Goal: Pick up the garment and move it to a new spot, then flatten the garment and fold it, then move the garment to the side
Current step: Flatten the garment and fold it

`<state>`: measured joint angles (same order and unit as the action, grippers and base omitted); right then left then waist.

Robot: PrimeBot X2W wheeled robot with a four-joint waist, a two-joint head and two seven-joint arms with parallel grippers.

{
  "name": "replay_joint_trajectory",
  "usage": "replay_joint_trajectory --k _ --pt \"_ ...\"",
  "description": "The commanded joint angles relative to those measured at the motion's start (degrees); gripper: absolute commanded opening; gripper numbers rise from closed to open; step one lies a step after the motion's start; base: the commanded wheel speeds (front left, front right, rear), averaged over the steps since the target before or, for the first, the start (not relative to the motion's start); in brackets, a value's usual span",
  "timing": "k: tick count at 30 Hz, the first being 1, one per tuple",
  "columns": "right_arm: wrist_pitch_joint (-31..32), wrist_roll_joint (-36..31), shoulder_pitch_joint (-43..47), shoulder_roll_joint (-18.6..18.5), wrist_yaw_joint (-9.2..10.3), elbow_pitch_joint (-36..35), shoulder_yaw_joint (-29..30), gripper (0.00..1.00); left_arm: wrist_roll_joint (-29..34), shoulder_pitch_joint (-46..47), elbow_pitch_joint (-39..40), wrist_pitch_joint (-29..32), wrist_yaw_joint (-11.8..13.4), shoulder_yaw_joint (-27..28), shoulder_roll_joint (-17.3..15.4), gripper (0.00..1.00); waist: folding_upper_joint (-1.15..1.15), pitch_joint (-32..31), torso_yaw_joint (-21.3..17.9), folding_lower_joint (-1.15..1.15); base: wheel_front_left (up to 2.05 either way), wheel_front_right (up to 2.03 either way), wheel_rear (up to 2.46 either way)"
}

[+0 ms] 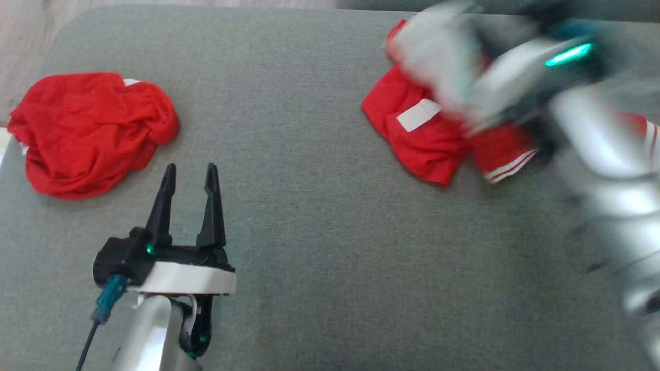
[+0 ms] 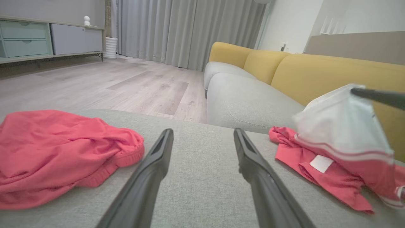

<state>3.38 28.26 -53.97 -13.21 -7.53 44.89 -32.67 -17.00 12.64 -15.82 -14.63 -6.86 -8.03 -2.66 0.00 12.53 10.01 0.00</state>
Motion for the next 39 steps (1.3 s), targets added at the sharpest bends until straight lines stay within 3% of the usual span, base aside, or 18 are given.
replay_joint_trajectory --k 1,5,6,12,19,28,33,39 --pt "-0.8 -1.1 -1.4 -2.6 0.04 -0.7 3.1 0.0 0.6 1.2 2.0 -0.4 -0.2 1.3 -0.3 1.0 0.0 0.1 -0.1 0.0 0.0 0.0 0.0" --pt "-3.3 -4.5 -3.1 -7.9 0.04 2.5 11.6 0.0 0.6 1.8 1.9 -0.4 -0.3 0.3 -0.3 1.0 0.0 1.0 0.3 0.0 0.0 0.0 0.0" --pt "-4.3 -5.3 -3.2 -8.7 0.04 3.5 13.3 1.0 0.6 1.9 1.9 -0.4 -0.3 0.1 -0.3 1.0 0.0 1.2 0.4 0.0 0.0 0.0 0.0" --pt "-9.7 -11.6 -3.9 -9.6 0.04 8.8 21.1 1.0 0.7 2.2 1.5 -0.4 -0.4 -0.5 -0.3 1.0 0.0 1.6 0.4 0.0 0.0 0.0 0.0" --pt "-14.4 -13.5 3.5 -3.8 0.04 4.8 22.5 1.0 1.0 0.2 1.1 -0.4 -0.5 0.8 -0.9 1.0 0.0 -2.0 -2.9 0.0 0.0 0.0 0.0" --pt "-14.3 -12.6 28.4 3.1 0.04 -14.4 22.4 1.0 1.1 -4.5 1.1 -0.4 -0.2 2.6 -1.8 1.0 0.0 -7.6 -9.2 0.0 0.0 0.0 0.0" --pt "-10.2 -15.0 42.1 7.0 0.04 -26.1 27.4 1.0 1.2 -7.0 1.5 -0.4 0.1 3.0 -1.8 1.0 0.0 -9.2 -11.3 0.0 0.0 0.0 0.0" --pt "-4.3 -17.2 49.8 9.3 0.04 -38.0 29.6 1.0 1.3 -7.7 1.7 -0.4 0.1 2.3 -1.8 1.0 0.0 -8.7 -12.5 0.0 0.0 0.0 0.0"
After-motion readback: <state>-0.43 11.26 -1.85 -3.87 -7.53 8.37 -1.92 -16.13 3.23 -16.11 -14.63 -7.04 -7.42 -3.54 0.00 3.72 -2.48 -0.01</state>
